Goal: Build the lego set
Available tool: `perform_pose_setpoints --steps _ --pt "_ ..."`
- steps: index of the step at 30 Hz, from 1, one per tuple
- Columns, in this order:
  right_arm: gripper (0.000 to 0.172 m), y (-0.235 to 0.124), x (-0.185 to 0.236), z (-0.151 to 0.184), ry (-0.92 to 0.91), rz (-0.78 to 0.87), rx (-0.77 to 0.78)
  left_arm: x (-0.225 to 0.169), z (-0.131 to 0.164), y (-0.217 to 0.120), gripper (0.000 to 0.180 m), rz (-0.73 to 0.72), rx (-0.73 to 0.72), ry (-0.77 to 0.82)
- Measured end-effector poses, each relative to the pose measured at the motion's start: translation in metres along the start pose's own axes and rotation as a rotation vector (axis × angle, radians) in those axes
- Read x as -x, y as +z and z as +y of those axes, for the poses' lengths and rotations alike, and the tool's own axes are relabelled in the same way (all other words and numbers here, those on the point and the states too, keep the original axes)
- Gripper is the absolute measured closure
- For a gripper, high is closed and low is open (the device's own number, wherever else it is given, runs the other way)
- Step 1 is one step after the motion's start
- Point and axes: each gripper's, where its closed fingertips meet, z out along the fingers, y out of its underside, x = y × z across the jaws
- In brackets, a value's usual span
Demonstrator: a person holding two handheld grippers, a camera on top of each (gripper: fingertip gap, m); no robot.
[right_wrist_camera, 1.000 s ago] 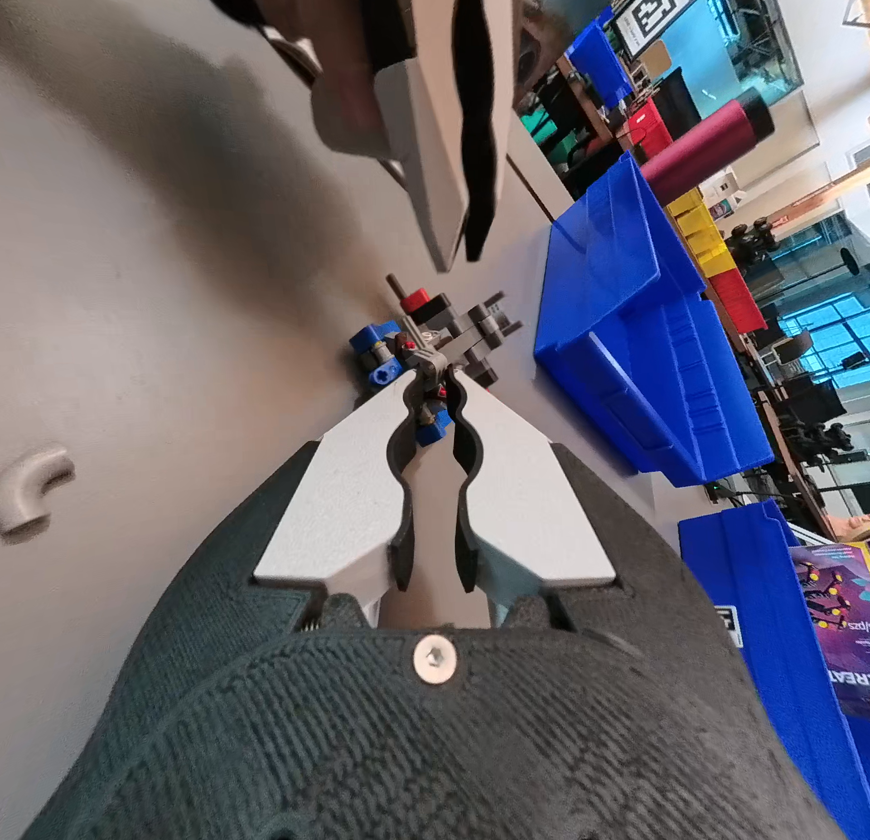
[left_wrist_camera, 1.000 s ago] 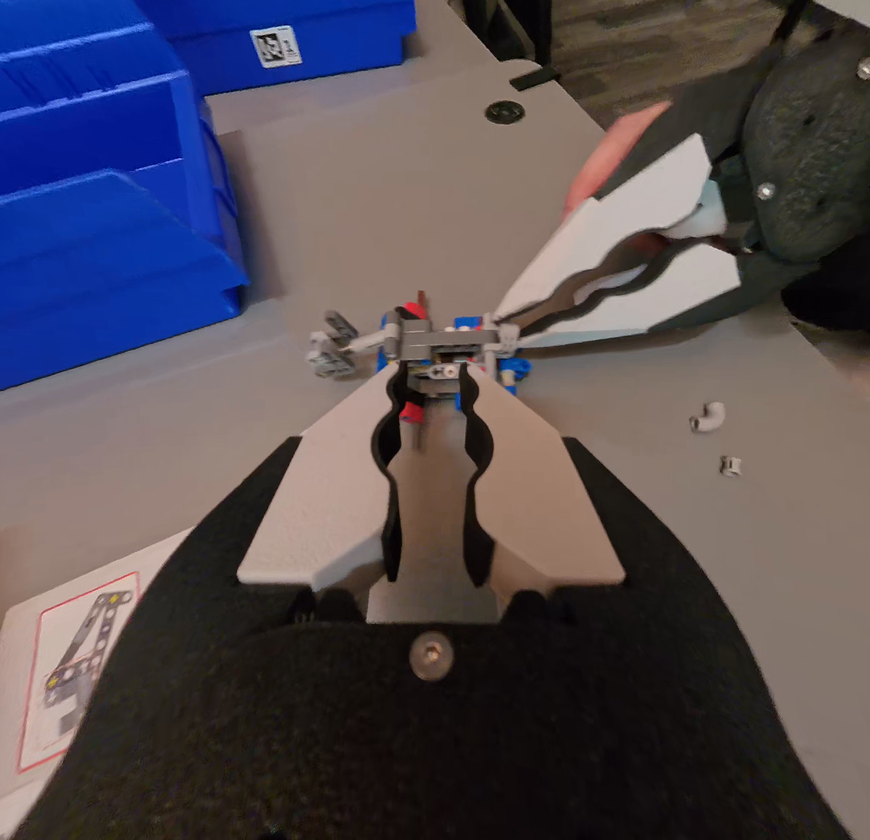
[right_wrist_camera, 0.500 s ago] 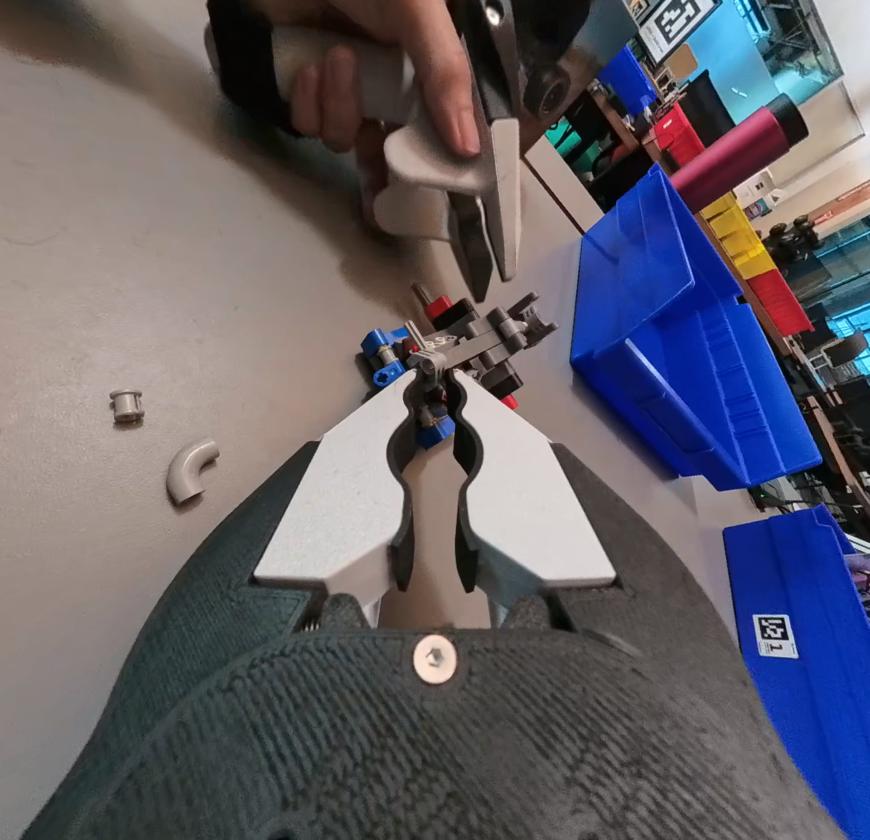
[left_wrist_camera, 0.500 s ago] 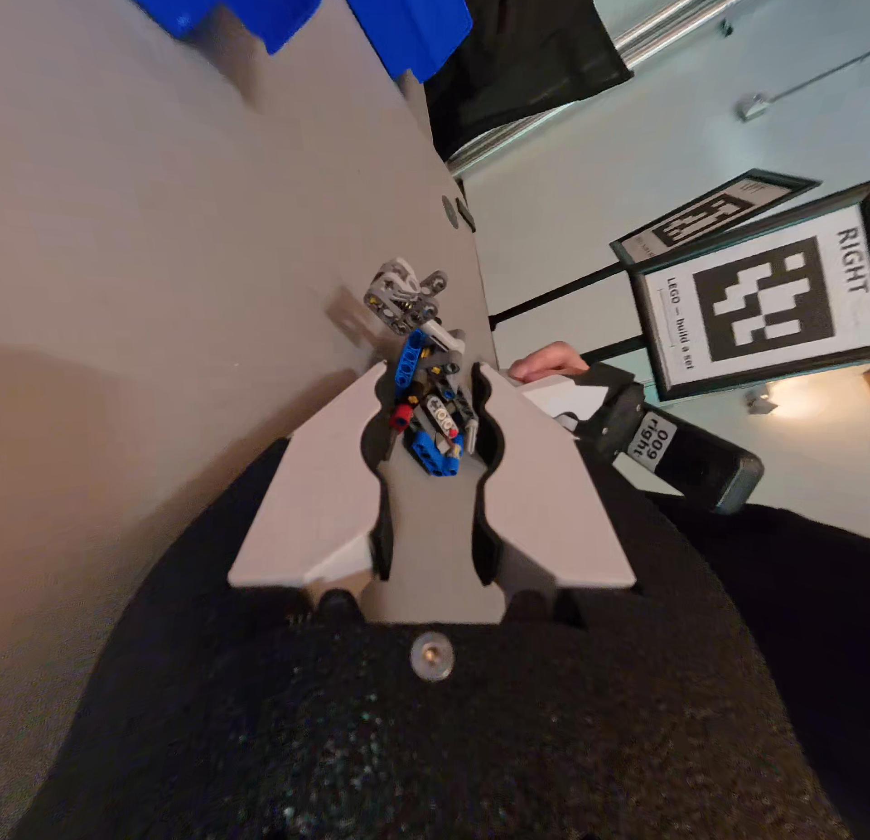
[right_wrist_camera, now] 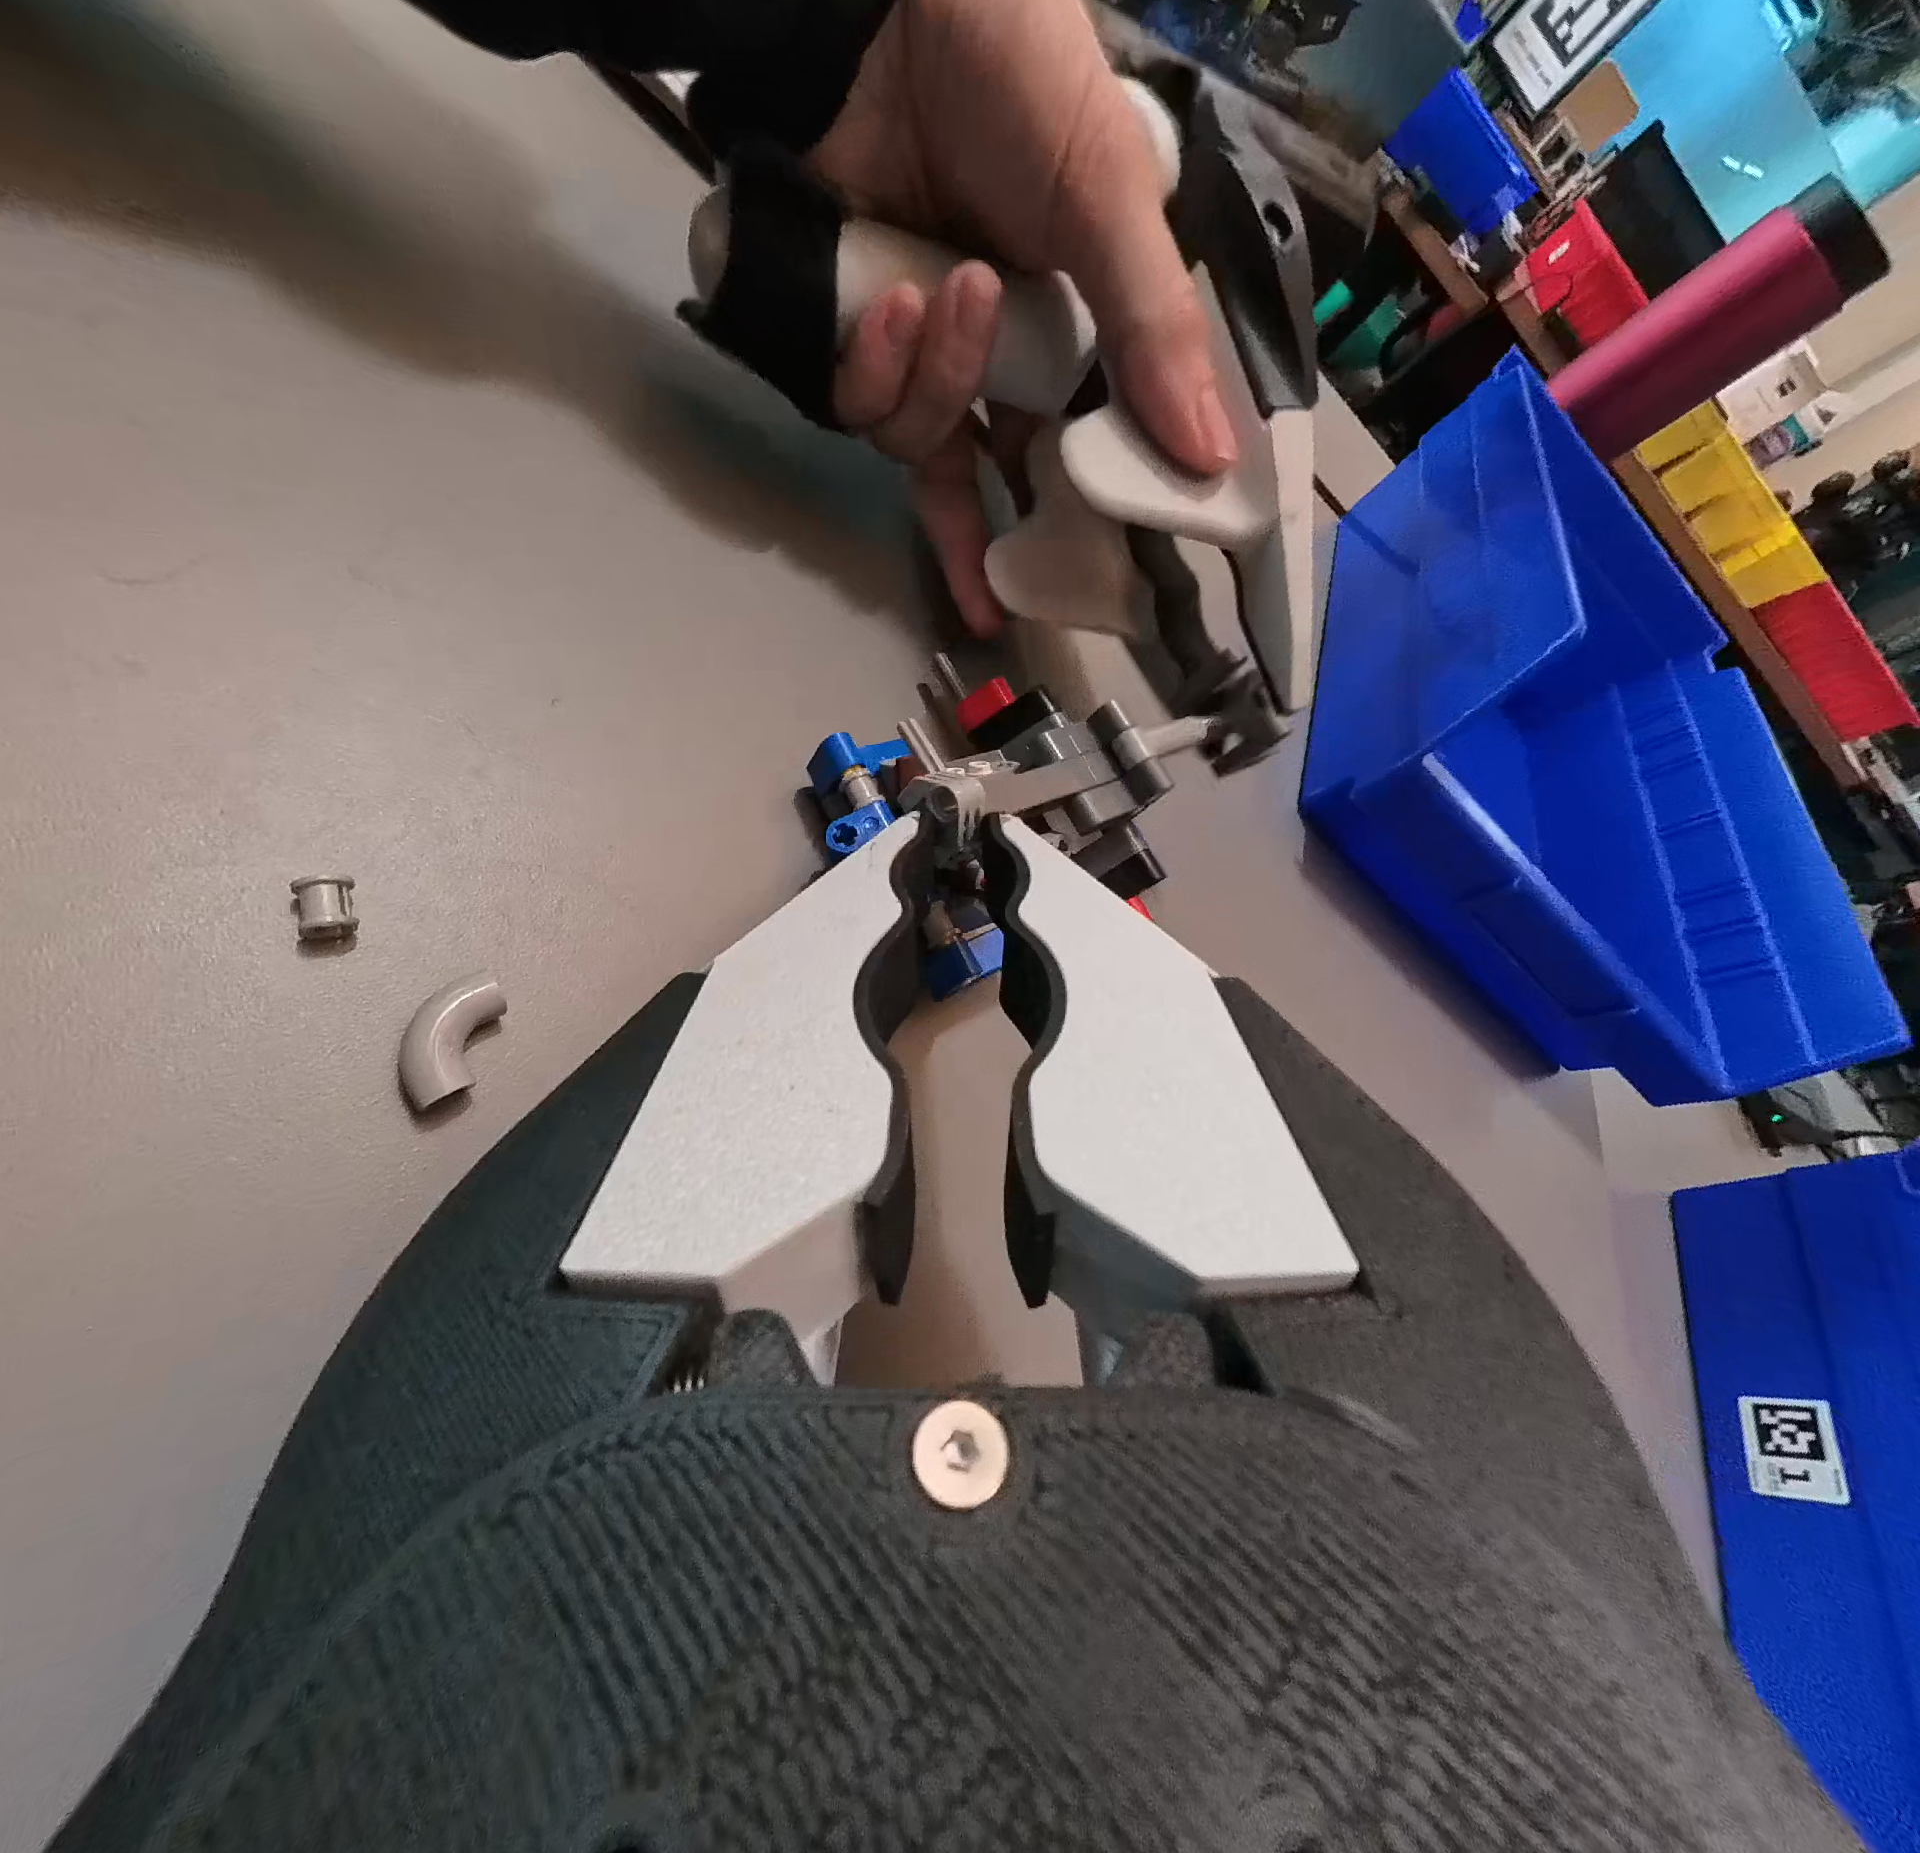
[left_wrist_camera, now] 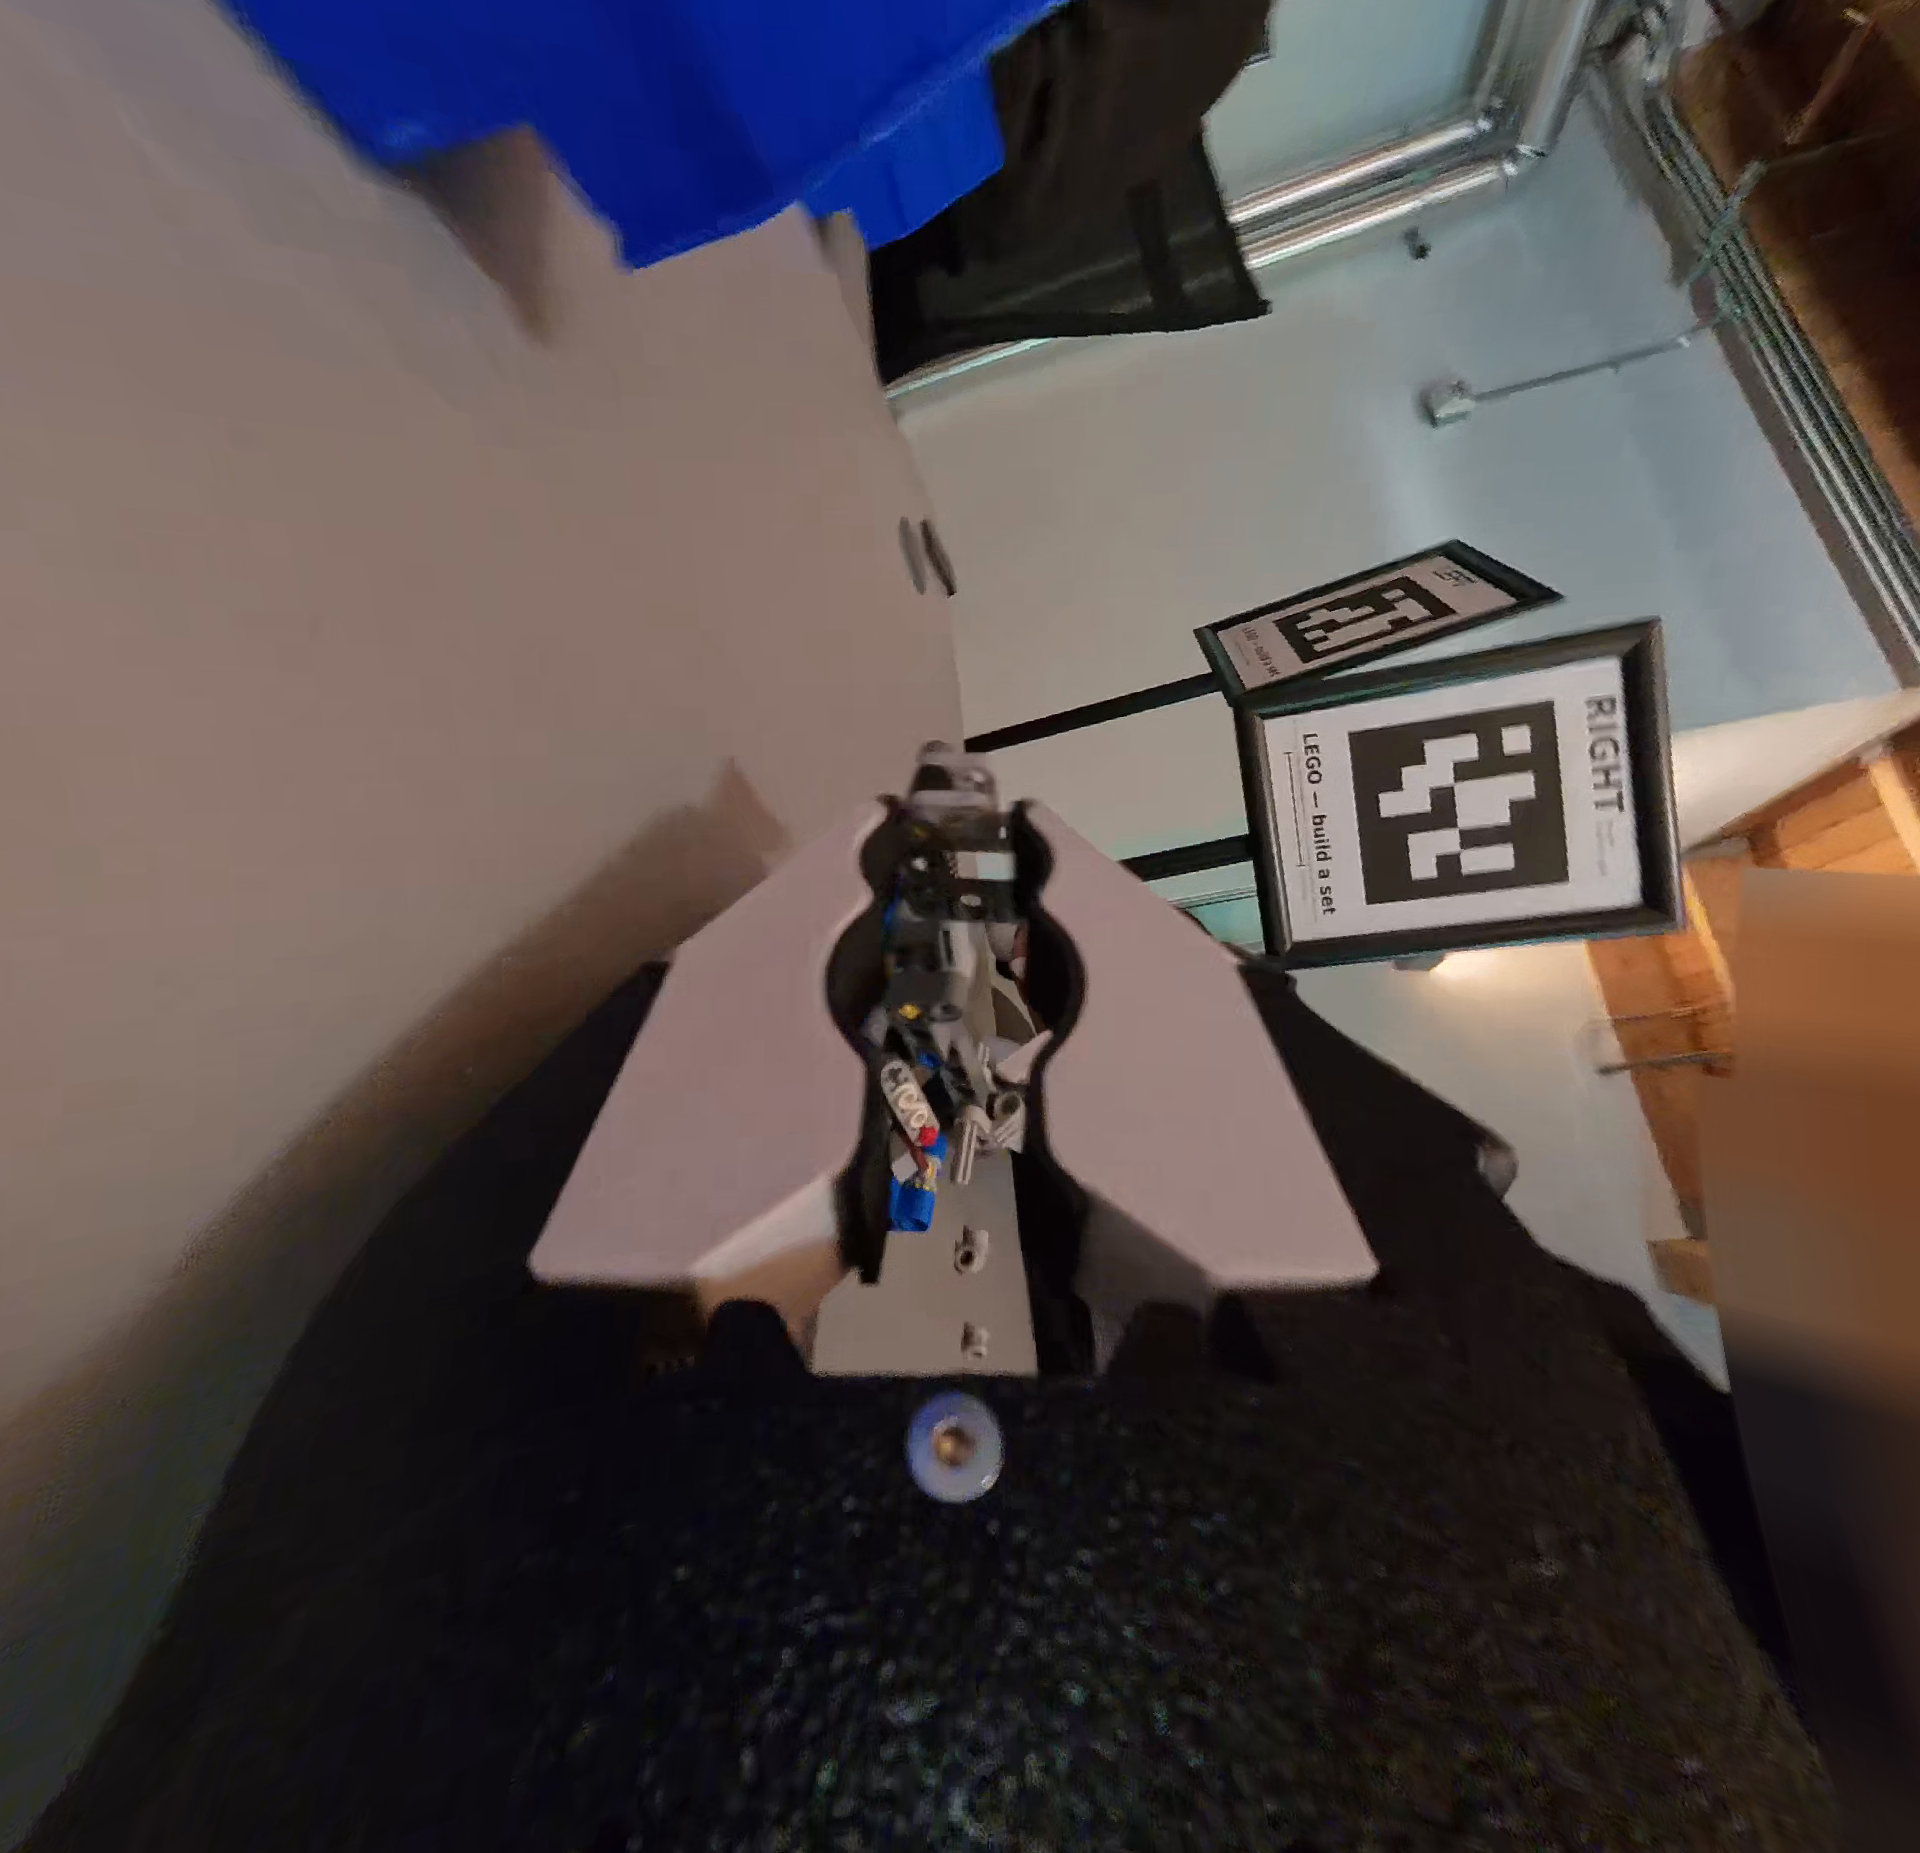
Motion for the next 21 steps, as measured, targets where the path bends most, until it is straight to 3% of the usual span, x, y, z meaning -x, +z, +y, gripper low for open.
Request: perform_pose_setpoints --steps 3,7,9,14,17,21 --pt "0.166 0.0 -0.005 0.002 0.059 0.016 0.004 -0.022 0.001 -0.002 0.167 0.035 -0.025 0.249" --pt "0.166 0.003 -0.006 0.005 0.124 0.008 0.0 -0.041 0.027 -0.001 0.166 -0.063 0.042 0.888" --pt "0.166 0.003 -0.007 0.005 0.13 0.014 0.001 -0.04 0.045 0.001 0.164 -0.116 0.133 1.086" --pt "0.166 0.003 -0.012 0.007 0.167 0.018 0.007 -0.029 0.068 0.0 0.152 -0.226 0.272 1.266" --pt "0.166 0.003 -0.013 0.007 0.176 0.015 0.007 -0.021 0.065 -0.007 0.15 -0.333 0.261 1.256" --pt "0.166 0.003 -0.014 0.008 0.178 0.013 0.007 -0.006 0.062 -0.015 0.153 -0.453 0.238 1.104"
